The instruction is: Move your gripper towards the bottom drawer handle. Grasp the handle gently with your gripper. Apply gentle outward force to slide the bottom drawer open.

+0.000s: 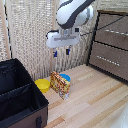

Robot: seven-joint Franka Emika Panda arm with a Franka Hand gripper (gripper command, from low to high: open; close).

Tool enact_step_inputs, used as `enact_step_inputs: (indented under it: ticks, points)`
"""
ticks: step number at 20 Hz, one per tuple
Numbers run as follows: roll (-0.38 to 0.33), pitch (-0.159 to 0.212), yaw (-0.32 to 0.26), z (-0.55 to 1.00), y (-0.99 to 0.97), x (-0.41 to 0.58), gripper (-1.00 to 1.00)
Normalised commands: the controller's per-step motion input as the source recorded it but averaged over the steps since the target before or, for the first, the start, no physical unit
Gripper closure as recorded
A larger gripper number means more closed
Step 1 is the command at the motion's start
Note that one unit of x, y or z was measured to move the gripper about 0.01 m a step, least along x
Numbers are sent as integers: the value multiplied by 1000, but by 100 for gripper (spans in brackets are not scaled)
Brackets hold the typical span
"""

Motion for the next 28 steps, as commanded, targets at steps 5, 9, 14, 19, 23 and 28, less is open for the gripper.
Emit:
enact_step_inputs:
  ticks: [5,9,14,19,23,28]
  points:
    - [-244,0,100,-103,-51,23,-100]
    - [-374,0,142,-16,-66,-11,-100]
    - [-375,-2,137,-11,-104,0,-100]
    - [-375,-2,134,-57,-133,-1,-100]
    - [-375,0,134,-119,-197,-20,-100]
    - [-372,-32,141,-92,-203,-10,-100]
